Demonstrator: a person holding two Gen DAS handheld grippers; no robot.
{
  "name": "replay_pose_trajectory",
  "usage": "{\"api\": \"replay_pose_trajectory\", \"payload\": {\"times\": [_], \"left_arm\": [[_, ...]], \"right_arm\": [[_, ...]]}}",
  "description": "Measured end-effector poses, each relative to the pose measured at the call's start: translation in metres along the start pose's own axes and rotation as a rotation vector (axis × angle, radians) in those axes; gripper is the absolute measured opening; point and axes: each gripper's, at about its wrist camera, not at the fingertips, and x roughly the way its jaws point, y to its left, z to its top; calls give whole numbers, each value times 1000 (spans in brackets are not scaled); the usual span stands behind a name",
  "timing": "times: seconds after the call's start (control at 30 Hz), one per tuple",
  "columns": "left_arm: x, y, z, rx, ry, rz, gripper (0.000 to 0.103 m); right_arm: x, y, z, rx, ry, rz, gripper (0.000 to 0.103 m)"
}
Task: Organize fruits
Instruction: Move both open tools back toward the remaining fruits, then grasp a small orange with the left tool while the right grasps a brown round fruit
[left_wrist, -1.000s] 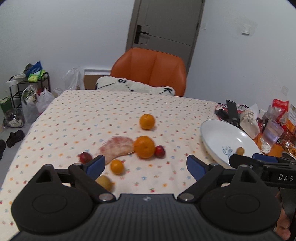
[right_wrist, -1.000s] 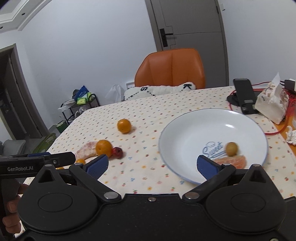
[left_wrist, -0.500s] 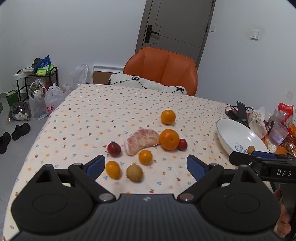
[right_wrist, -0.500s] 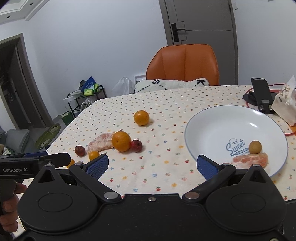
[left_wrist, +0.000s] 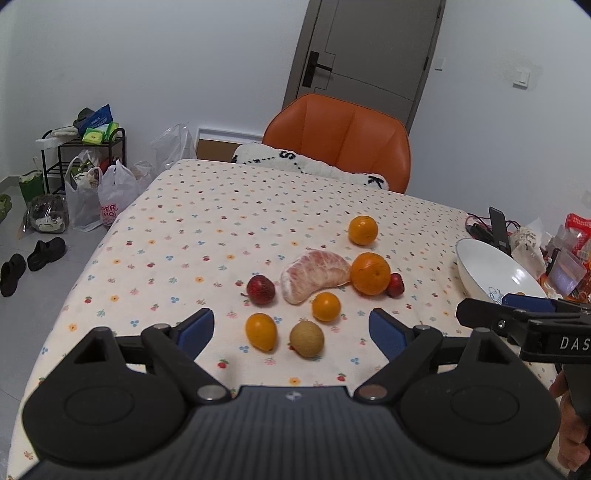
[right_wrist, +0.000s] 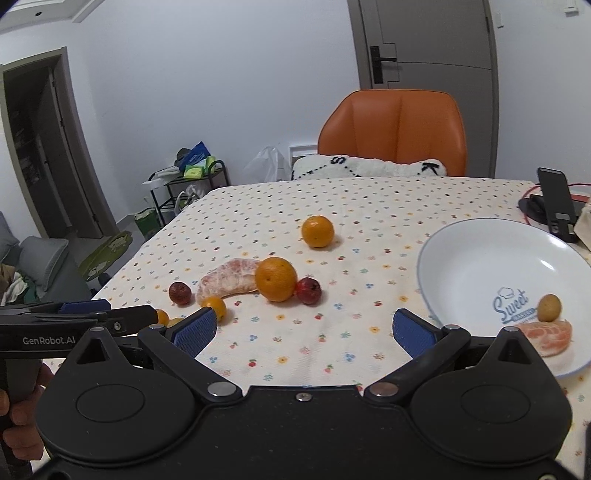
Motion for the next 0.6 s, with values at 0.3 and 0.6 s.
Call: {"api": "replay_pose_trajectory", "payload": {"times": [0.3,0.6], "left_arm": [[10,18,-4,-29,17,-2,60],[25,25,-5,-33,34,-18,47]], "right_arm": [[18,21,-1,-30,43,71,85],[33,41,-1,-49,87,144,66]]}}
